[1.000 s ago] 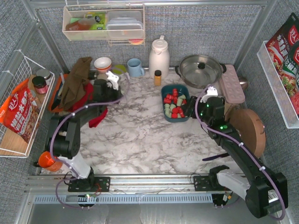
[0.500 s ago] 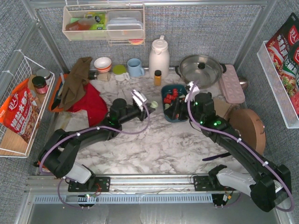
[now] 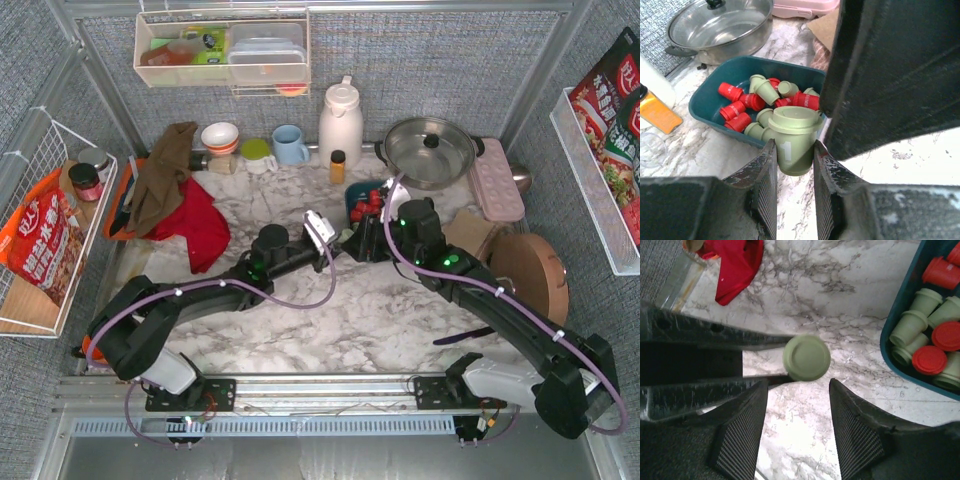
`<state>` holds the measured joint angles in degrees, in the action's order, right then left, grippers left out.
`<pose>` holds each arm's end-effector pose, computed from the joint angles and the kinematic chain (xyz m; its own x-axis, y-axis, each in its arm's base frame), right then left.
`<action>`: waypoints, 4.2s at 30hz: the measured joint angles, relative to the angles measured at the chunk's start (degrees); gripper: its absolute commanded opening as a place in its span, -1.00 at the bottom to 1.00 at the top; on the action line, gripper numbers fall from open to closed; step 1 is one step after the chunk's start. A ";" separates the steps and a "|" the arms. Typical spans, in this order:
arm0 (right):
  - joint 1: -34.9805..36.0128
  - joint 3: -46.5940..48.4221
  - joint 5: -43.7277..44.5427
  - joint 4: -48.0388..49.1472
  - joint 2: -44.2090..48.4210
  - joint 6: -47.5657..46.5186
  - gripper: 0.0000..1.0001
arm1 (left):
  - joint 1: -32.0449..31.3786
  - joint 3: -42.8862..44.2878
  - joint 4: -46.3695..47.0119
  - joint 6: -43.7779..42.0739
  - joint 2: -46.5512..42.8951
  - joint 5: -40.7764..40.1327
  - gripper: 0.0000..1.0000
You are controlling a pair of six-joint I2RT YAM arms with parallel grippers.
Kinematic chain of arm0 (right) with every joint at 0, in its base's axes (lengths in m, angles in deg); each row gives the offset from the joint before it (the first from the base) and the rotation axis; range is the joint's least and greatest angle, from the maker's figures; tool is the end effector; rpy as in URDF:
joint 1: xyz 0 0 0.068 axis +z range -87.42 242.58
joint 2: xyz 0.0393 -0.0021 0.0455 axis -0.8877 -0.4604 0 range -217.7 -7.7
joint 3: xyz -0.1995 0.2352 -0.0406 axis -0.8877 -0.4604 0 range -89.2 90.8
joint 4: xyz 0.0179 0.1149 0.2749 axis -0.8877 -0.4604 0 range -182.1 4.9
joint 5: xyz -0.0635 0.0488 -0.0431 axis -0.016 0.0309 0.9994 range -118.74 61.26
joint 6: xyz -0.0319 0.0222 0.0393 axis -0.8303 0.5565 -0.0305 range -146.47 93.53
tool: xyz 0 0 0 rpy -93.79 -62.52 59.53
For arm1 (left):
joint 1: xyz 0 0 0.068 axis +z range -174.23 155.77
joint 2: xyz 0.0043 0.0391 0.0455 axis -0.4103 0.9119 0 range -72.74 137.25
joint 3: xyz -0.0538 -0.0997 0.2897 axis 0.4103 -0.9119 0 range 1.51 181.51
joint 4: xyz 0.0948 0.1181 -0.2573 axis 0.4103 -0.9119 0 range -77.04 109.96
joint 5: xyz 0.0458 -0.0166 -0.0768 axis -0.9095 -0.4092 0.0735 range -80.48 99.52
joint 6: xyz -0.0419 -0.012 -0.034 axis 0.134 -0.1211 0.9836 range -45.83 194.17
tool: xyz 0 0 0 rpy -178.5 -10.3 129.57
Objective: Mix the coffee capsules in the storage basket
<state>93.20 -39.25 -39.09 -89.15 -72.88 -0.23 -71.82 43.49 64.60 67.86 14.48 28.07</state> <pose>0.2439 0.1522 0.3356 -0.5410 0.1853 -0.8204 -0.4546 0.7563 0.4705 0.2324 -0.2722 0.2557 0.0934 0.0523 -0.9943 0.9098 0.4011 0.1065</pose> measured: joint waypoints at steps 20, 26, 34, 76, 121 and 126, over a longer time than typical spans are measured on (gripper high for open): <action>0.90 0.42 3.80 -2.99 0.85 -1.95 0.11 | -3.04 -2.69 2.84 -0.83 -2.51 2.45 -0.82; 1.01 0.57 2.16 -2.97 0.63 -1.60 -0.33 | -3.43 -2.84 2.82 -0.98 -2.67 2.34 -0.30; 0.81 -0.28 6.12 -1.44 -0.46 -1.73 -0.85 | -3.65 -3.91 5.40 -0.07 -3.15 -2.60 0.98; -14.12 -1.95 32.20 25.79 -21.59 -21.99 0.99 | -0.28 -35.67 2.36 1.20 -49.70 -73.07 0.98; -25.33 -28.26 27.98 53.86 -22.27 -25.18 0.98 | 36.33 -34.49 33.73 -1.25 -0.70 -52.76 0.99; -25.35 -28.22 27.47 52.68 -22.27 -25.00 0.98 | 48.57 -36.59 41.18 7.54 2.40 -45.59 0.98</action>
<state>67.84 -67.47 -11.62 -36.48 -95.16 -25.24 -23.25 6.90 105.78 75.40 16.88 -17.53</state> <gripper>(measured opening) 0.992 0.994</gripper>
